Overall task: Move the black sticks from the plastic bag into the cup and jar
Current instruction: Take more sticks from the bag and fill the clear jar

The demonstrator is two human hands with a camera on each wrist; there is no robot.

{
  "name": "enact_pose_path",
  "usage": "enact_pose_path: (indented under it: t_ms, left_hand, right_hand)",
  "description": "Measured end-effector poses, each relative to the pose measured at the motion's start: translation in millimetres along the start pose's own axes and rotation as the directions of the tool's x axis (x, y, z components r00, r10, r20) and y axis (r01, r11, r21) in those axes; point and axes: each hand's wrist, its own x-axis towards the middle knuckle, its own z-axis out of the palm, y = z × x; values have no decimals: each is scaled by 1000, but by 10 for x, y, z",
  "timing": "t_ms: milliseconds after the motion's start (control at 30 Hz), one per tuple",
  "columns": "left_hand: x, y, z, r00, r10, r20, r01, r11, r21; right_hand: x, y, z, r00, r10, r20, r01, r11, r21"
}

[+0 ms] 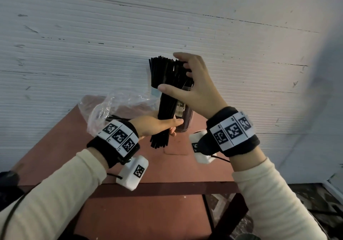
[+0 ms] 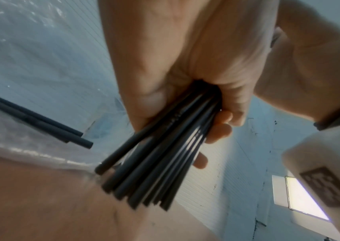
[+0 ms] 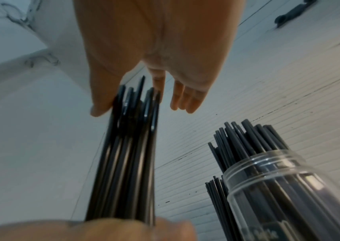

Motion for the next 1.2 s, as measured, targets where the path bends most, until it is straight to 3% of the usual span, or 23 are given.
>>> enact_pose_path:
  t_ms: [67, 167, 233, 300, 433, 500, 600, 667, 833, 967, 1200]
  left_hand:
    - [-60, 82, -16, 998, 58, 29, -59, 998, 18]
    - [-125, 218, -25, 991, 102, 89, -108, 992, 63]
    - [-159, 293, -7, 986, 106, 128, -126, 978, 165]
    - [-176, 307, 21, 984, 127, 123, -151, 965, 214]
    - [-36, 190, 90, 980, 182, 77, -187, 981, 56]
    - [59, 200, 75, 983, 160, -87, -158, 987, 24]
    - [196, 283, 9, 904, 161, -397, -206, 976, -75]
    - [359, 284, -56, 870, 154, -469, -221, 971, -91]
    - [760, 317, -235, 916, 164, -367, -162, 986, 36]
    - [995, 297, -302, 952, 122, -282, -135, 991, -26]
    - [1054, 204, -286, 966, 139, -218, -166, 980, -112]
  right_hand:
    - [-47, -13, -66, 996, 74, 51, -76, 996, 38]
    - [-85, 13, -89, 949, 147, 280, -171, 983, 66]
    - [-104, 45, -56, 883, 128, 452, -177, 982, 67]
    - [-114, 101, -4, 850, 66, 523, -116, 991, 65]
    - [-21, 188, -67, 898, 21, 439, -79, 990, 115]
    - [92, 195, -217, 937, 16, 349, -68, 988, 138]
    - [316, 264, -486, 985, 37, 171, -68, 981, 179]
    - [483, 326, -622, 994, 83, 70, -96, 975, 203]
    - [830, 444, -776, 980, 189, -62, -167, 950, 264]
    - [1018, 522, -776, 966, 236, -108, -197, 938, 285]
    - [1100, 577, -732, 982, 148, -117, -128, 978, 165]
